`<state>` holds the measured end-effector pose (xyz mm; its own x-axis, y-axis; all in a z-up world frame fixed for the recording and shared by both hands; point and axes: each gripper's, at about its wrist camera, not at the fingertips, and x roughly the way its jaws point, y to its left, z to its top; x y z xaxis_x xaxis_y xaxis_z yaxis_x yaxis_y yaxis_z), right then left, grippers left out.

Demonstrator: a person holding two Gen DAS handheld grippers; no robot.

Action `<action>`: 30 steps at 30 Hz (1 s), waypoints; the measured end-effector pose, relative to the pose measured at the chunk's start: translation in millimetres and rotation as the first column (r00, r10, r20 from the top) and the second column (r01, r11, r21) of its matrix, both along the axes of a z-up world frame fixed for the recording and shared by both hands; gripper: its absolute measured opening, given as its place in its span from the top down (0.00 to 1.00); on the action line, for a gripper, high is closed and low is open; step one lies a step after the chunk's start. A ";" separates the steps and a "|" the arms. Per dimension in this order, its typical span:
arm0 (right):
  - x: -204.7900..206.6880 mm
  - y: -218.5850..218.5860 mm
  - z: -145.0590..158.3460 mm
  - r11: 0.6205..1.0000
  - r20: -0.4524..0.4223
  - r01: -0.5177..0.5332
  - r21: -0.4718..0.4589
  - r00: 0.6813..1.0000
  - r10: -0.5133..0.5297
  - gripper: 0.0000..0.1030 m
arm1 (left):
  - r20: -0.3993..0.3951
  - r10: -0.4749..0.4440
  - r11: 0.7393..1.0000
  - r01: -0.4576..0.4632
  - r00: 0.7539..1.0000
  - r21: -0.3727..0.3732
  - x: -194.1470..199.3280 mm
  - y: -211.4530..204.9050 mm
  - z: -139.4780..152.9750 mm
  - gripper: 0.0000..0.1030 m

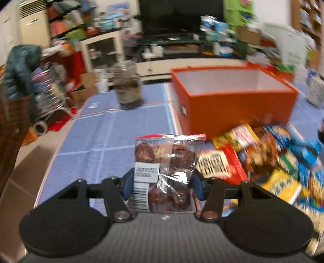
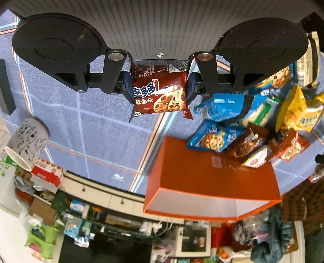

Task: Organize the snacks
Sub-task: 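Carry both packets over the orange box and release them inside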

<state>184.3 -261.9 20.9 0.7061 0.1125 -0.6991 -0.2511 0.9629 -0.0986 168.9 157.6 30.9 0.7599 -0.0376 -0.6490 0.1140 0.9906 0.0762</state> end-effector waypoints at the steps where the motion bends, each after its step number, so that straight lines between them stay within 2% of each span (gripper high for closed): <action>1: -0.5 0.2 2.6 1.000 0.007 0.005 0.003 1.000 -0.005 0.65 | 0.003 0.034 0.999 -0.034 0.999 -0.007 0.2 0.3 3.1 0.47; 4: -1.1 1.3 9.5 1.000 0.021 0.014 0.018 1.000 -0.014 0.65 | 0.013 0.105 0.994 -0.105 0.994 -0.006 1.1 -3.8 8.8 0.47; 6: -0.9 4.3 12.5 0.999 0.029 0.018 0.027 0.999 -0.019 0.65 | 0.024 0.119 0.993 -0.119 0.993 0.012 1.9 -10.5 11.1 0.47; 8: -0.6 8.7 14.0 0.999 0.034 0.019 0.027 0.999 -0.020 0.65 | 0.035 0.120 0.992 -0.121 0.992 0.027 3.0 -18.8 13.0 0.47; 12: -0.2 16.0 17.1 0.999 0.042 0.017 0.029 0.999 -0.018 0.65 | 0.040 0.115 0.993 -0.116 0.993 0.002 5.9 -26.7 17.8 0.47; 26: -2.4 34.6 30.8 0.998 0.074 -0.005 0.055 0.997 0.001 0.65 | 0.061 0.110 0.994 -0.109 0.992 -0.017 10.7 -46.4 30.3 0.47; 30: -4.0 30.8 40.3 0.996 0.086 -0.007 0.092 0.996 0.000 0.65 | 0.064 0.104 0.994 -0.101 0.993 -0.043 12.0 -43.1 38.4 0.47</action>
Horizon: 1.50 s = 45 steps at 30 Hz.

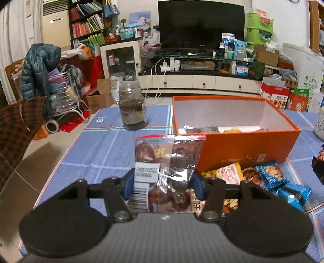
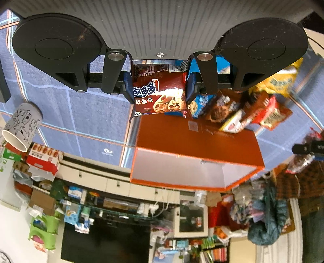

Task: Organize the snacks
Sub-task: 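Carry both packets over the orange box and release them inside, then lower the right gripper onto a blue cookie pack and grasp it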

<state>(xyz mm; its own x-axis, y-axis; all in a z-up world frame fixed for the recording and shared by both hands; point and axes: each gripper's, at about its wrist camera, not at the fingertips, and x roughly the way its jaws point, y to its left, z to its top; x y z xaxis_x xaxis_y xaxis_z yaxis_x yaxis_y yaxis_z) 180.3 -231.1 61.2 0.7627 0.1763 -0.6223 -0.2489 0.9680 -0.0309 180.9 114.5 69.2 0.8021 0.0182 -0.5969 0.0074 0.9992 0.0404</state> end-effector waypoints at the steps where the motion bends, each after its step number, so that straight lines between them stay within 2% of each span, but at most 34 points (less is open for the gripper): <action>1: -0.1 -1.5 5.0 1.000 0.007 0.000 0.016 1.000 0.000 0.65 | 0.002 -0.002 1.000 0.002 1.000 -0.013 1.2 1.6 3.5 0.47; 6: 16.2 -2.3 33.8 0.998 0.061 -0.014 0.068 0.998 0.010 0.65 | 0.019 -0.003 1.000 0.004 1.000 -0.030 25.0 -3.2 19.2 0.47; 10: 61.6 12.1 52.0 0.996 0.085 -0.031 0.081 0.996 0.024 0.65 | 0.029 -0.030 0.999 0.031 0.999 -0.030 65.0 -28.3 29.6 0.47; 14: 122.1 39.0 49.8 0.998 0.056 -0.041 0.056 0.998 0.038 0.65 | 0.005 -0.048 0.999 0.048 0.999 -0.021 120.5 -58.5 23.7 0.47; 16: 149.3 51.5 42.5 0.999 0.033 -0.036 0.020 0.999 0.035 0.62 | -0.001 -0.064 0.998 0.064 0.998 -0.023 142.0 -67.7 16.2 0.38; 17: 160.4 55.5 39.4 1.000 0.018 -0.028 0.008 0.999 0.027 0.58 | -0.009 -0.065 0.998 0.065 0.998 -0.026 146.4 -68.5 14.3 0.26; 18: 164.4 56.5 39.9 1.000 0.013 -0.018 0.007 1.000 0.018 0.58 | 0.000 -0.066 0.997 0.066 0.998 -0.034 142.7 -66.8 16.1 0.24; 19: 160.7 54.7 44.5 1.000 0.030 -0.011 0.019 0.999 0.011 0.58 | 0.030 -0.078 0.996 0.079 0.996 -0.040 133.9 -63.5 19.6 0.22; 20: 152.2 51.5 50.6 0.999 0.061 -0.020 0.042 0.998 0.017 0.54 | 0.057 -0.090 0.995 0.092 0.994 -0.040 124.1 -59.9 23.1 0.11; 21: 142.1 48.2 55.7 0.998 0.085 -0.028 0.058 0.996 0.023 0.50 | 0.085 -0.102 0.994 0.105 0.991 -0.036 109.3 -54.1 26.5 0.06; 22: 127.7 42.8 59.1 0.997 0.104 -0.027 0.067 0.994 0.020 0.44 | 0.104 -0.111 0.993 0.115 0.988 -0.035 95.7 -48.8 27.6 0.06; 25: 74.9 25.4 56.6 0.995 0.126 -0.036 0.088 0.992 0.025 0.41 | 0.104 -0.180 0.982 0.185 0.978 -0.040 51.1 -33.2 20.0 0.06; 29: 8.6 13.8 22.9 0.996 0.075 -0.020 0.081 0.997 0.014 0.32 | 0.086 -0.257 0.965 0.260 0.963 -0.028 -3.9 -24.2 -3.1 0.06; 31: -11.6 12.3 2.2 0.996 0.034 -0.002 0.084 0.999 -0.001 0.32 | 0.072 -0.303 0.951 0.306 0.950 -0.034 -22.2 -26.1 -16.2 0.06; 33: -18.8 14.4 -15.2 0.997 -0.020 0.011 0.082 1.000 -0.009 0.31 | 0.056 -0.385 0.922 0.386 0.921 -0.018 -37.5 -32.9 -28.0 0.06; 36: -25.2 30.7 -28.2 1.000 0.010 -0.023 -0.003 1.000 0.023 0.24 | 0.017 -0.545 0.834 0.540 0.838 0.111 -52.7 -45.7 -47.8 0.06; 38: -20.8 43.4 -35.9 0.998 0.012 -0.028 -0.057 1.000 0.028 0.24 | -0.042 -0.592 0.784 0.588 0.805 0.198 -54.2 -55.3 -59.8 0.06; 39: -15.1 46.9 -38.4 0.998 -0.003 -0.033 -0.060 0.999 0.033 0.24 | -0.060 -0.607 0.768 0.604 0.793 0.211 -52.6 -56.7 -63.9 0.06; 45: 12.4 57.6 -60.5 0.996 -0.109 -0.040 -0.078 0.994 0.032 0.34 | -0.090 -0.637 0.759 0.643 0.766 0.099 -39.3 -60.4 -65.7 0.06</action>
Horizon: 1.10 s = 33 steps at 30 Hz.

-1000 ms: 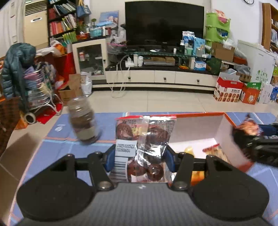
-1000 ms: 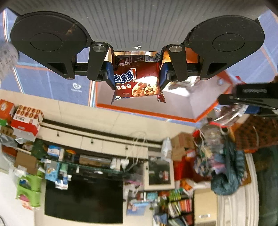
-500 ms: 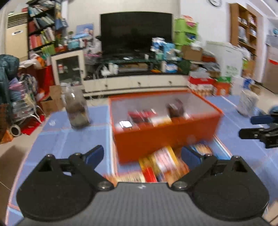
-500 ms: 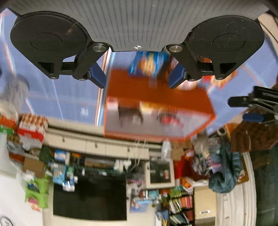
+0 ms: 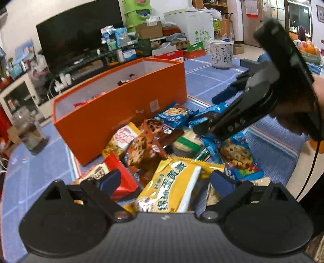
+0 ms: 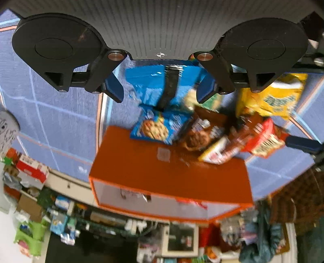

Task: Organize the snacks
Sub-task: 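Lower the right gripper onto a blue cookie pack and grasp it, then grasp the yellow cake packet with the left gripper while the right carries the blue pack to the box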

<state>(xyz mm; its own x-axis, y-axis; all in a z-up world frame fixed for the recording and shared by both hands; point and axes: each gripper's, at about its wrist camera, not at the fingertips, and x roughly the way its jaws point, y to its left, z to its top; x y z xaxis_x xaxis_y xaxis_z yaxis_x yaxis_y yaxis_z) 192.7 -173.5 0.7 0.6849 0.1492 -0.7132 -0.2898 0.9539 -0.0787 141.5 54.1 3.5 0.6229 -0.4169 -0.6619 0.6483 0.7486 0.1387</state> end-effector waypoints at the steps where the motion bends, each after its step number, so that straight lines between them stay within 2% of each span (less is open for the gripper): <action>1: 1.8 -2.2 -2.8 1.000 -0.010 -0.002 0.001 1.000 0.002 0.35 | -0.018 -0.004 1.000 0.004 1.000 -0.001 2.9 -0.8 -1.6 0.06; 3: 3.9 -9.1 -5.2 1.000 -0.026 -0.008 0.026 1.000 0.009 0.37 | -0.059 -0.006 1.000 0.005 0.998 -0.005 9.2 -1.5 -6.9 0.06; 4: 4.5 -12.3 -5.4 0.999 -0.035 -0.006 0.044 0.999 0.008 0.46 | -0.080 0.005 1.000 -0.005 0.997 -0.006 12.0 -1.7 -9.7 0.06; 6: 7.6 -17.8 -7.0 0.998 -0.061 0.005 0.066 0.998 -0.001 0.48 | -0.149 0.035 0.999 -0.038 0.988 -0.014 19.1 -2.9 -15.3 0.34; 9: 11.2 -21.4 -14.2 0.997 -0.096 0.011 0.075 0.995 -0.004 0.49 | -0.201 0.081 0.996 -0.088 0.976 -0.029 25.7 -6.0 -22.6 0.33; 13: 12.9 -25.7 -15.2 0.996 -0.106 0.026 0.082 0.994 -0.017 0.50 | -0.193 0.097 0.994 -0.104 0.976 -0.023 21.8 -8.6 -24.6 0.35; 17: 15.2 -32.1 -14.3 0.996 -0.108 0.058 0.070 0.993 -0.050 0.51 | -0.205 0.171 0.983 -0.182 0.964 -0.035 24.3 -7.0 -24.9 0.40; 21: 16.9 -37.9 -16.9 0.995 -0.115 0.082 0.062 0.991 -0.074 0.51 | -0.202 0.237 0.967 -0.251 0.950 -0.046 22.0 -4.2 -24.8 0.40; 26: 17.7 -37.5 -17.8 0.996 -0.113 0.076 0.056 0.991 -0.069 0.51 | -0.195 0.267 0.957 -0.284 0.944 -0.065 23.0 -6.7 -24.4 0.41; 30: 16.8 -37.8 -15.2 0.996 -0.116 0.067 0.060 0.992 -0.059 0.54 | -0.196 0.283 0.951 -0.301 0.939 -0.071 22.3 -11.2 -21.2 0.50; 33: 12.8 -37.3 -9.3 0.997 -0.099 0.051 0.058 0.994 -0.045 0.57 | -0.183 0.278 0.954 -0.294 0.943 -0.062 18.7 -14.4 -18.9 0.51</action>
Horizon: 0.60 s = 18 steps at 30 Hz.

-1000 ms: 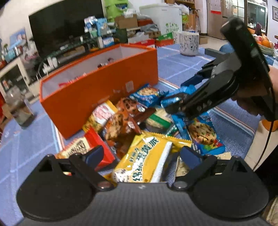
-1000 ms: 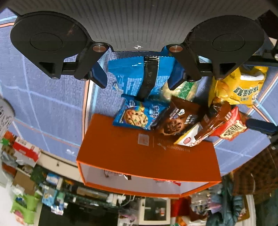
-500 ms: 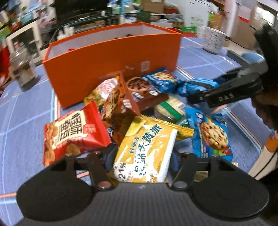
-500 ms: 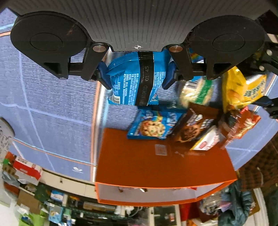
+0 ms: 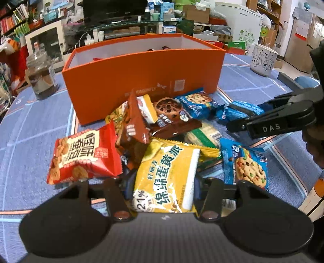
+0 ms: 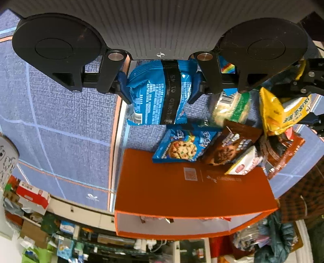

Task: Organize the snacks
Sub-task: 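Grasp the yellow cake packet with the left gripper while the right carries the blue pack to the box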

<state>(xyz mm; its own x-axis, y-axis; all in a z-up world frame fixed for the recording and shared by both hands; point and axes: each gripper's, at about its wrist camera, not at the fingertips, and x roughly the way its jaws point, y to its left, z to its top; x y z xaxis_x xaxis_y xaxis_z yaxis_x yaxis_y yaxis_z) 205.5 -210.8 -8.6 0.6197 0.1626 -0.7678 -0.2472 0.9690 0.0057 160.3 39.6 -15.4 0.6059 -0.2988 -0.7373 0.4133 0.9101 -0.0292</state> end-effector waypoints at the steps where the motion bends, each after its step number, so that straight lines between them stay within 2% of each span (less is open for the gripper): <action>1: -1.9 1.0 1.9 1.000 0.008 -0.005 -0.005 1.000 0.005 0.57 | 0.002 0.000 1.000 0.000 1.000 0.002 -0.7 -0.1 0.8 0.52; 9: -16.0 8.1 18.8 0.999 0.052 -0.047 -0.018 0.997 0.048 0.60 | 0.004 0.014 1.000 -0.014 1.000 0.001 -2.6 1.8 4.5 0.52; 18: -18.0 1.4 27.1 0.999 0.076 -0.037 0.003 0.996 0.036 0.61 | 0.063 0.048 0.999 -0.047 0.997 -0.016 -9.8 5.9 22.6 0.53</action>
